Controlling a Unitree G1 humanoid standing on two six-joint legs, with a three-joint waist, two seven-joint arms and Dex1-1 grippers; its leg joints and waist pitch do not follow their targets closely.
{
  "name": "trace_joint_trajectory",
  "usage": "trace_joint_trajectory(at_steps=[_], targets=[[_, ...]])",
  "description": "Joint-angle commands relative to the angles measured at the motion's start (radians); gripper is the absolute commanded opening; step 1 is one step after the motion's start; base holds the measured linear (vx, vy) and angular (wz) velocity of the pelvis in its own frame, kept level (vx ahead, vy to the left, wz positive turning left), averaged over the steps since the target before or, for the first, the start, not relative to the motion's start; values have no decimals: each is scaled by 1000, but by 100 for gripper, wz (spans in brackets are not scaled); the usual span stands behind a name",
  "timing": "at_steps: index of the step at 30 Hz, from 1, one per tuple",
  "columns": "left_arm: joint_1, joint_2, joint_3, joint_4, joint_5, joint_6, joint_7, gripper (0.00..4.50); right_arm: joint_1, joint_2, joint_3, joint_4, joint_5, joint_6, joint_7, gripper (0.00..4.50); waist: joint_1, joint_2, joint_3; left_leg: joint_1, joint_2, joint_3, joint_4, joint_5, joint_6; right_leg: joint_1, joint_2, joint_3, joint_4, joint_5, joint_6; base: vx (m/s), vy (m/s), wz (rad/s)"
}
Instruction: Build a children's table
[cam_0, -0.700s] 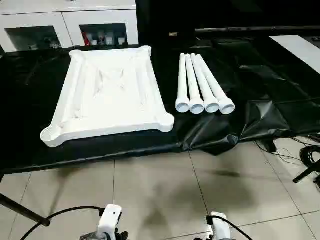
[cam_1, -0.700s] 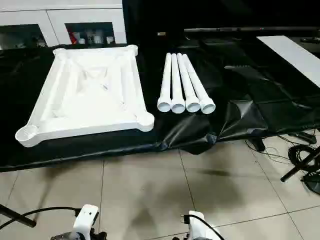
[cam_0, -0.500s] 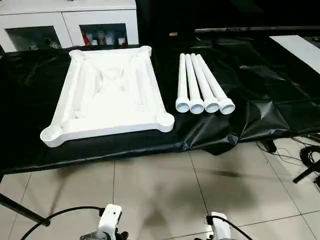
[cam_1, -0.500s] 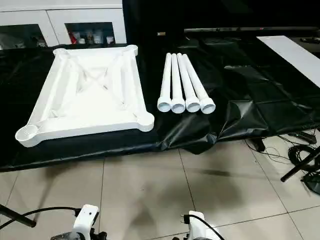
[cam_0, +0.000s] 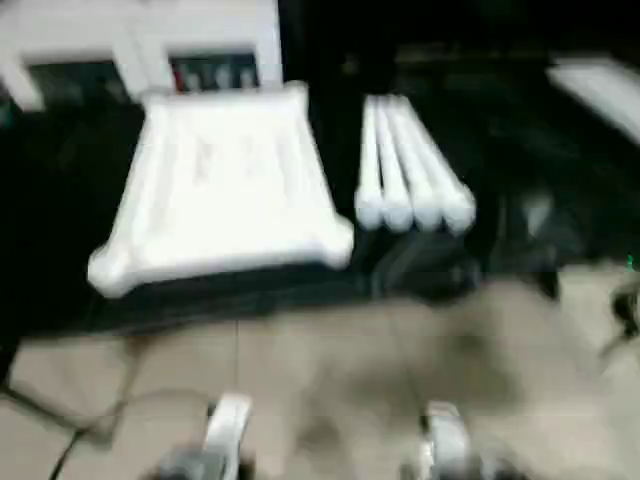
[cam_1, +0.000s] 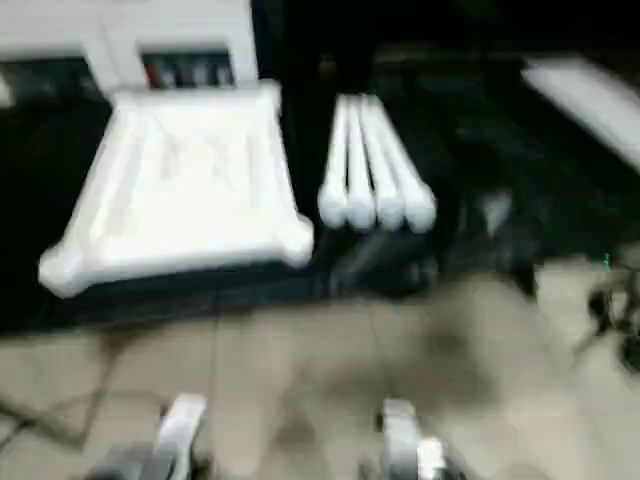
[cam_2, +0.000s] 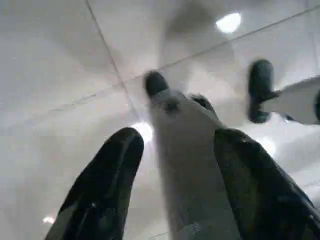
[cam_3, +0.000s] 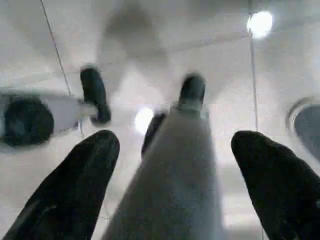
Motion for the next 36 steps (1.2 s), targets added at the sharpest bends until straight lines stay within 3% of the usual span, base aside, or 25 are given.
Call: trace_joint_trajectory(at_steps=[1, 2, 4, 5, 6, 8, 10, 12, 15, 18, 20, 23, 25, 28, 29, 30, 31, 32, 33, 35, 36], targets=[[27, 11, 6, 16, 5, 6, -4, 278, 14, 6, 14, 15, -23, 16, -9, 400, 1, -14, -38, -6, 67, -30, -68, -157, 44, 30, -96, 50, -76, -109, -235, 0, 0, 0], [27, 11, 6, 16, 5, 6, -4, 278, 14, 6, 15, 16, -24, 16, -9, 400, -2, -15, -35, -3, 65, -25, -64, -159, 61, 24, -95, 51, -80, -114, -239, 0, 0, 0], [30, 13, 2, 16, 9, 2, -2, 278, 18, 6, 25, 16, -35, 8, -15, 400, 0, -10, -53, -4, 66, -26, -54, -94, 79, 32, -96, 51, -66, -37, -246, 0, 0, 0], [31, 14, -1, 16, 13, -2, -2, 278, 21, 5, 32, 17, -43, 1, -18, 400, 1, -11, -63, -6, 67, -28, -43, -4, 105, 30, -87, 48, -46, 126, -264, 0, 0, 0], [28, 14, -1, 24, 15, -6, -1, 278, 22, 4, 33, 18, -50, -4, -15, 400, 0, -12, -65, -9, 65, -27, -33, 53, 142, 25, -82, 44, -35, 256, -283, 0, 0, 0], [15, 12, 3, 58, 21, -26, 4, 278, 23, 5, 42, 19, -83, -39, -8, 400, 3, -13, -64, -17, 62, -26, -24, 73, 180, 20, -83, 39, -28, 324, -299, 0, 0, 0], [16, 12, 11, 72, 26, -52, 14, 278, 29, 5, 49, 12, -111, -111, 5, 400, 6, -8, -58, -17, 71, -26, -28, 2, 179, 14, -89, 36, -35, 249, -302, 0, 0, 0], [32, 16, 14, 63, 29, -86, 29, 278, 36, 5, 58, 2, -130, -175, 11, 400, 5, -5, -48, -12, 79, -27, -46, -142, 125, 14, -91, 39, -53, 50, -291, 0, 0, 0], [55, -1, 29, 32, 15, -163, 52, 278, 33, -2, 100, -26, -162, -220, 36, 400, 2, -8, -43, -8, 80, -29, -56, -220, 70, 15, -90, 45, -65, -77, -265, 0, 0, 0], [84, -9, 25, -2, 17, -199, 58, 278, 44, -10, 124, -51, -186, -245, 55, 400, 2, -10, -42, -9, 79, -27, -56, -216, 64, 12, -91, 49, -66, -80, -257, 0, 0, 0], [159, -6, 1, -78, 38, -269, 44, 278, 83, -29, 150, -104, -233, -306, 82, 400, 7, -11, -43, -14, 83, -30, -54, -206, 70, 15, -97, 50, -67, -64, -251, 0, 0, 0], [250, 6, -19, -217, 45, -320, 15, 278, 134, -61, 156, -189, -252, -366, 57, 400, 7, -18, -48, -17, 82, -26, -48, -148, 101, 16, -90, 48, -57, 11, -244, 0, 0, 0], [376, 33, -28, -454, 35, -333, -7, 278, 229, -103, 123, -381, -203, -372, 114, 400, 7, -17, -44, -21, 86, -26, -50, -162, 121, 17, -90, 47, -57, 11, -237, 0, 0, 0], [470, 62, -35, -628, 34, -339, -26, 278, 330, -140, 111, -592, -172, -344, 154, 400, 9, -21, -39, -21, 82, -24, -52, -197, 136, 12, -79, 48, -66, -41, -207, 0, 0, 0], [532, 79, -33, -740, 27, -338, -38, 278, 401, -167, 100, -737, -150, -322, 174, 400, 11, -18, -32, -20, 85, -27, -58, -233, 124, 14, -80, 51, -74, -97, -187, 0, 0, 0], [545, 81, -31, -763, 24, -339, -40, 278, 415, -171, 96, -765, -146, -320, 178, 400, 14, -18, -30, -21, 90, -29, -64, -251, 118, 11, -80, 52, -76, -124, -177, 0, 0, 0], [603, 93, -25, -861, 12, -345, -51, 278, 475, -189, 81, -885, -130, -311, 196, 400, 6, -19, -20, -21, 81, -25, -68, -298, 100, 7, -73, 50, -85, -198, -163, 0, 0, 0], [658, 104, -16, -953, 0, -353, -59, 278, 529, -202, 66, -994, -111, -304, 212, 400, 10, -12, -21, -16, 83, -30, -72, -346, 79, 5, -76, 54, -94, -288, -134, 0, 0, 0], [721, 120, -6, -1059, -3, -366, -63, 278, 592, -216, 51, -1121, -84, -288, 228, 400, 10, -9, -18, -16, 84, -34, -77, -369, 67, 4, -77, 57, -98, -327, -116, 0, 0, 0], [774, 133, 3, -1152, 0, -366, -63, 278, 643, -229, 42, -1227, -59, -268, 235, 400, 5, -17, -11, -16, 80, -33, -82, -394, 61, -1, -67, 57, -102, -346, -95, 0, 0, 0], [791, 135, 8, -1185, -1, -360, -63, 278, 661, -234, 38, -1263, -49, -261, 234, 400, 2, -14, -12, -15, 77, -34, -84, -398, 56, 4, -67, 56, -103, -363, -90, 0, 0, 0]])
